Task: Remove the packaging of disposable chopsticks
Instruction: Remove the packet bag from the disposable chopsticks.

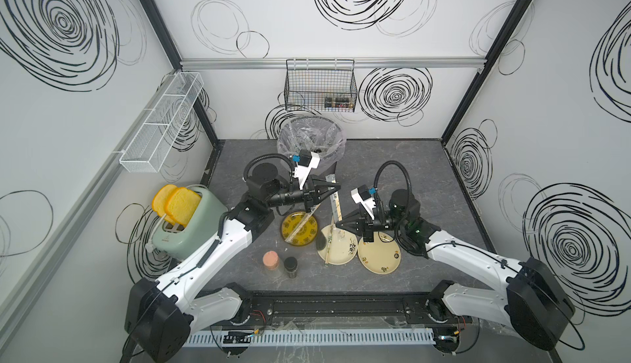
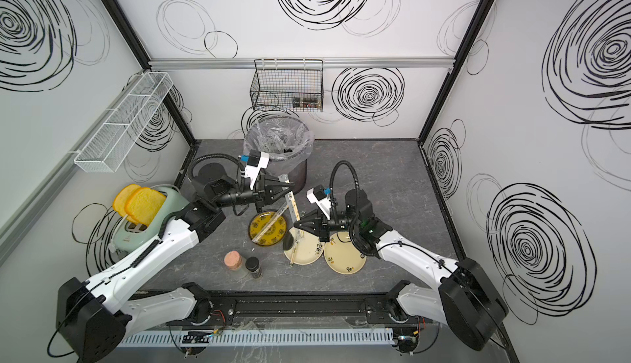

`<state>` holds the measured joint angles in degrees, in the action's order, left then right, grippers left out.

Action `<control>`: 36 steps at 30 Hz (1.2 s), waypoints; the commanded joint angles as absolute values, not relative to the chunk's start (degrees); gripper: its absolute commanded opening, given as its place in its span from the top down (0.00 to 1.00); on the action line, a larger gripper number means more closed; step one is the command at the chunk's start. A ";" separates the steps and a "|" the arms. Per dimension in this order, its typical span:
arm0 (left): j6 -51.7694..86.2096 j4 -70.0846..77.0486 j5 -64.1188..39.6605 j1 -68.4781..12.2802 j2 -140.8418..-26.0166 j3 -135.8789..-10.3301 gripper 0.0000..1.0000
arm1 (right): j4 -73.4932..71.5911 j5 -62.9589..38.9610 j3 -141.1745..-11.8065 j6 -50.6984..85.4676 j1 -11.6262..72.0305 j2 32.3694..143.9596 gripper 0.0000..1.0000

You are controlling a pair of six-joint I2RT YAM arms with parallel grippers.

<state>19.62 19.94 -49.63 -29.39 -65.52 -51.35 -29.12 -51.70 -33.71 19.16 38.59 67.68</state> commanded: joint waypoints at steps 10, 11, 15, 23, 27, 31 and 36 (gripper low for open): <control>24.13 24.14 -52.49 -35.11 -65.48 -42.28 0.89 | -34.29 -48.23 -40.43 21.18 38.22 67.69 1.00; 24.17 24.17 -52.31 -35.16 -65.42 -42.18 0.90 | -34.20 -48.12 -40.43 21.18 38.23 67.68 1.00; 24.19 24.61 -51.94 -35.12 -64.73 -42.48 0.90 | -33.86 -47.77 -39.95 20.94 38.51 67.76 1.00; 24.12 25.22 -51.42 -34.30 -64.07 -45.25 0.57 | -32.00 -47.08 -38.96 19.72 39.72 67.76 1.00; 24.12 25.23 -51.25 -33.00 -63.05 -45.68 0.58 | -31.90 -46.86 -38.00 19.62 39.91 67.33 1.00; 24.22 25.23 -51.15 -31.80 -62.76 -45.44 0.64 | -31.99 -46.87 -37.46 19.60 40.24 67.26 1.00; 24.18 25.79 -51.24 -31.07 -62.67 -45.22 0.78 | -32.01 -46.67 -37.09 19.73 40.69 67.41 1.00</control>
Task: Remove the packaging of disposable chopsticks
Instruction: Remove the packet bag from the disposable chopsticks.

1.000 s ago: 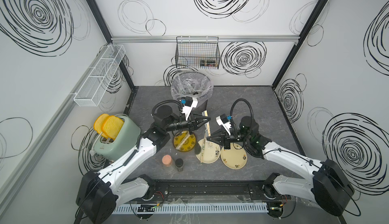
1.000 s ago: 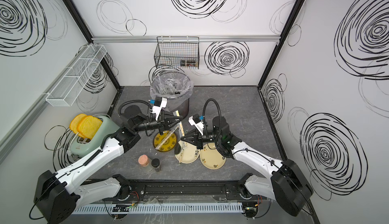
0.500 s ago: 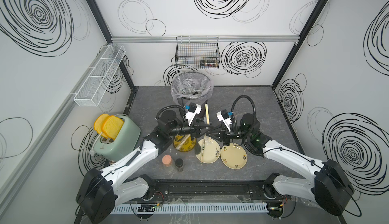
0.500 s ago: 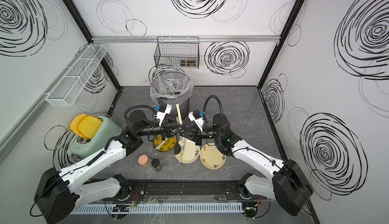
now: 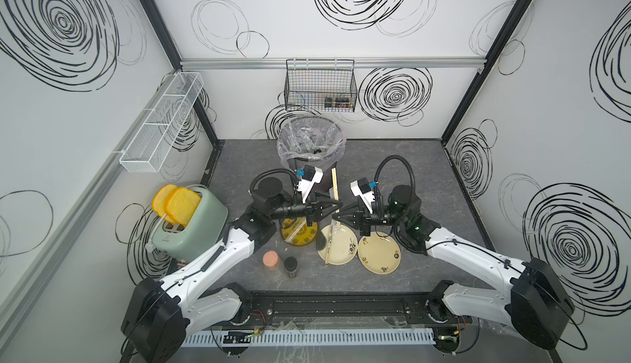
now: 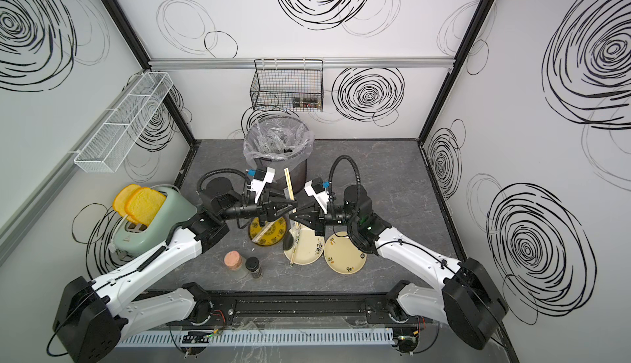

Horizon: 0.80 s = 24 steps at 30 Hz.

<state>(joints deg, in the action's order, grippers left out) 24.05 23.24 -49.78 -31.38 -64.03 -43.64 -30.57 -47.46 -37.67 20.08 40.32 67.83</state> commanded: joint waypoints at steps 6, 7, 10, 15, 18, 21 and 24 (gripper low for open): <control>24.17 26.72 -51.59 -30.93 -63.28 -44.88 0.95 | -31.84 -46.45 -36.98 19.62 41.14 67.63 1.00; 24.18 26.81 -51.66 -30.85 -63.28 -44.90 0.93 | -31.73 -46.41 -37.00 19.61 41.13 67.62 1.00; 24.17 25.94 -51.72 -30.35 -63.03 -45.41 0.56 | -31.64 -46.49 -36.91 19.51 41.13 67.66 1.00; 24.20 25.38 -52.98 -28.29 -62.97 -47.74 0.39 | -31.64 -46.64 -36.67 19.47 41.22 67.96 1.00; 24.17 24.73 -53.27 -27.17 -63.59 -49.99 0.37 | -31.73 -46.62 -36.74 19.44 41.35 68.10 1.00; 24.17 23.66 -53.17 -26.12 -65.06 -52.44 0.38 | -31.82 -46.59 -36.73 19.48 41.32 68.12 1.00; 24.17 23.41 -53.50 -26.04 -66.65 -53.95 0.43 | -31.73 -46.45 -36.84 19.44 41.40 68.12 1.00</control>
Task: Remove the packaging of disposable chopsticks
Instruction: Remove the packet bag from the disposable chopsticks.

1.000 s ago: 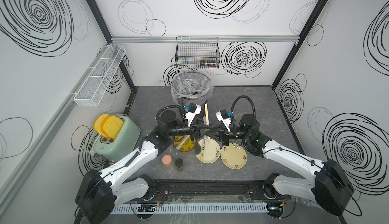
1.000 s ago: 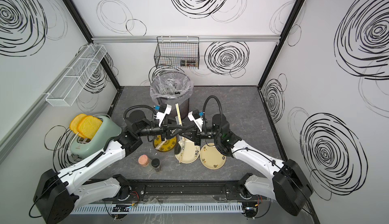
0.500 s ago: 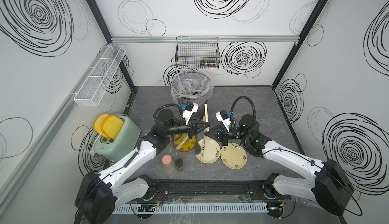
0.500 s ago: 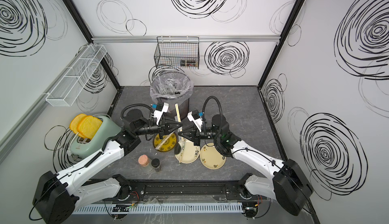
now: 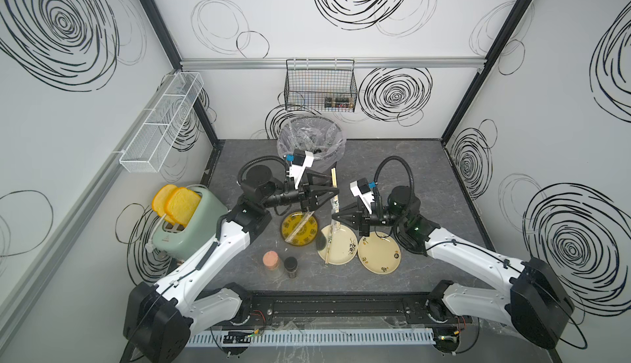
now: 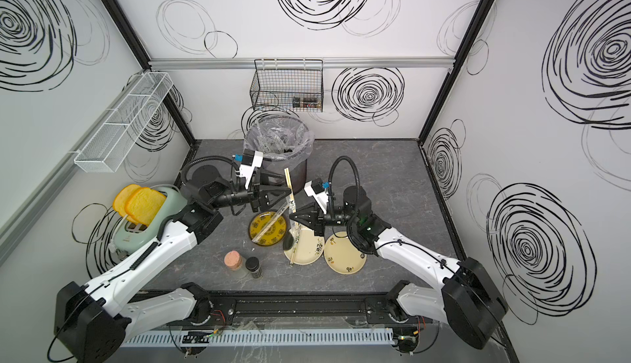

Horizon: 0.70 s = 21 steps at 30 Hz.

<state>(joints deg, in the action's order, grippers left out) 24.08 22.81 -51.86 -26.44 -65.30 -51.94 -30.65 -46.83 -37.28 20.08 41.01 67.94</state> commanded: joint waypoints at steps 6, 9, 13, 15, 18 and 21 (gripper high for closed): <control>24.17 24.51 -53.88 -26.59 -67.60 -53.14 0.65 | -31.64 -46.19 -36.91 19.25 41.38 68.03 1.00; 25.74 25.05 -53.75 -26.89 -67.37 -51.98 0.73 | -31.68 -46.06 -37.13 19.29 41.34 68.03 1.00; 26.40 25.97 -53.22 -27.28 -66.93 -49.82 0.84 | -31.74 -45.89 -37.74 19.25 41.34 68.31 1.00; 27.03 27.01 -53.00 -27.74 -66.85 -48.60 0.86 | -31.72 -45.93 -38.13 19.25 41.38 68.40 1.00; 27.73 28.56 -52.78 -28.46 -66.63 -46.95 0.88 | -31.81 -45.88 -38.71 19.25 41.32 68.42 1.00; 27.87 29.13 -52.09 -29.12 -66.29 -45.42 0.90 | -31.82 -45.62 -39.35 19.36 41.31 68.40 1.00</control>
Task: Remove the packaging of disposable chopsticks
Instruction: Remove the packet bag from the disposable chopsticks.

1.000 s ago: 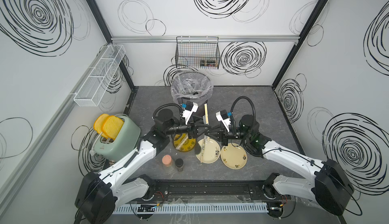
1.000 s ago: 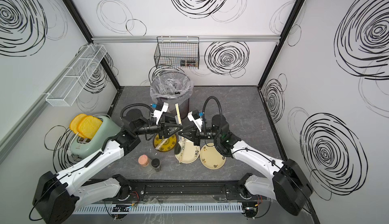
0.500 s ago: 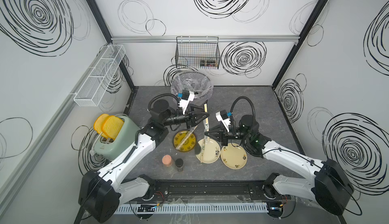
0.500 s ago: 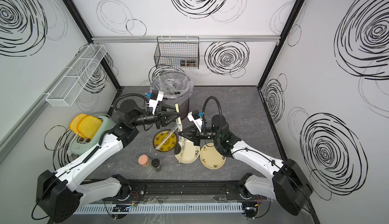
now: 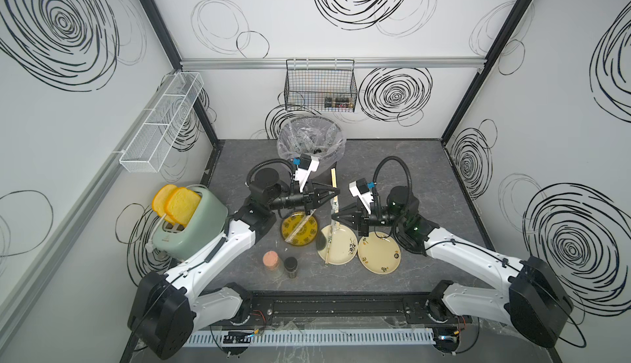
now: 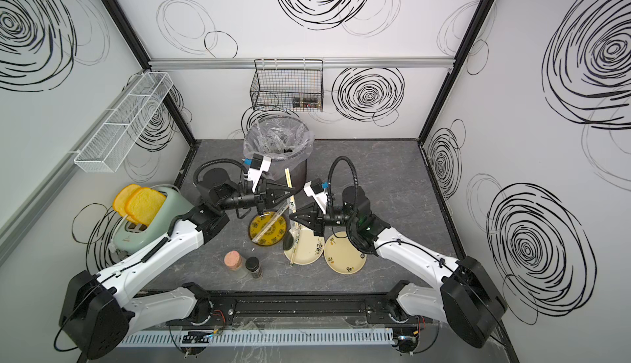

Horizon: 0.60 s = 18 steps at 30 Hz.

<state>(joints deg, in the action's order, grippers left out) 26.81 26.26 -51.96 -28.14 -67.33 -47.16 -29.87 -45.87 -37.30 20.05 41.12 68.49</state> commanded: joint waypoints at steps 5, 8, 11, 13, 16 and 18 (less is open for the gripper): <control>29.64 31.90 -51.20 -30.21 -65.75 -41.96 0.91 | -31.81 -45.22 -40.47 19.34 41.34 68.47 1.00; 29.79 32.22 -50.72 -31.00 -65.33 -40.45 0.89 | -31.88 -45.02 -41.02 19.42 41.31 68.55 1.00; 29.81 32.17 -50.32 -31.50 -64.99 -39.21 0.87 | -32.17 -45.11 -41.38 19.68 41.32 68.73 1.00; 29.84 32.03 -49.95 -31.68 -64.67 -38.50 0.87 | -32.39 -45.16 -41.56 19.88 41.31 68.82 1.00; 29.80 31.98 -49.57 -32.12 -64.43 -37.43 0.87 | -32.69 -45.11 -41.75 20.20 41.36 68.65 1.00; 29.79 32.07 -49.33 -32.55 -64.35 -36.75 0.87 | -32.70 -45.06 -41.90 20.28 41.31 68.51 1.00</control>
